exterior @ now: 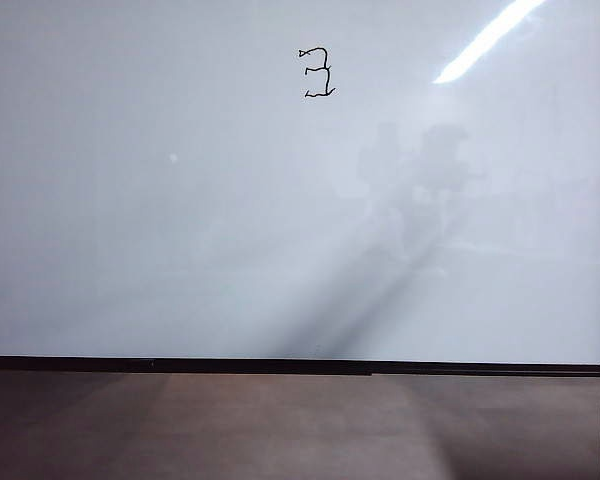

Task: Reach to the right to find the marker pen, pick it up, and write the number 3 on the whiteboard.

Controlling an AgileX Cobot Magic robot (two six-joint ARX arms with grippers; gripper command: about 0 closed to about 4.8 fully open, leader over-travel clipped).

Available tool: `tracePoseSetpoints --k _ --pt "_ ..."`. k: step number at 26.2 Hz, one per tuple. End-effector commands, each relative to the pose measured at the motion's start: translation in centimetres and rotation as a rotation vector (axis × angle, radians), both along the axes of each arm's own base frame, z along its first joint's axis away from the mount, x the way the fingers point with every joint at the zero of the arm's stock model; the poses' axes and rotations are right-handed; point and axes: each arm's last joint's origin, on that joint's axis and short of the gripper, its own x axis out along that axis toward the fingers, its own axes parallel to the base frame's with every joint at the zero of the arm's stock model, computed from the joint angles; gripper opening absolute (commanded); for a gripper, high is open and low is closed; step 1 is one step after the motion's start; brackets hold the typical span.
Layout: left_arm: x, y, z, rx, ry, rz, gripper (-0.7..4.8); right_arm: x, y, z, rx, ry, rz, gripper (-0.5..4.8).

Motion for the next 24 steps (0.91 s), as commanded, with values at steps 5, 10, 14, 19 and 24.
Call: tracePoseSetpoints --k 5,10,14,19,24 --pt "-0.02 0.04 0.29 0.006 -0.026 0.013 -0.01 -0.02 0.02 0.26 0.002 -0.018 0.002 0.01" --pt "-0.02 0.04 0.29 0.006 -0.025 0.014 -0.01 -0.02 0.02 0.26 0.002 -0.018 0.002 0.01" --pt "-0.02 0.05 0.29 0.006 -0.025 0.014 -0.01 -0.02 0.02 0.26 0.002 -0.018 0.002 0.01" --pt "-0.02 0.05 0.29 0.006 -0.025 0.014 -0.01 -0.02 0.02 0.26 0.002 -0.018 0.002 0.01" --pt "-0.02 0.05 0.29 0.006 -0.025 0.014 -0.01 -0.01 -0.01 0.11 -0.004 -0.022 -0.008 0.01"
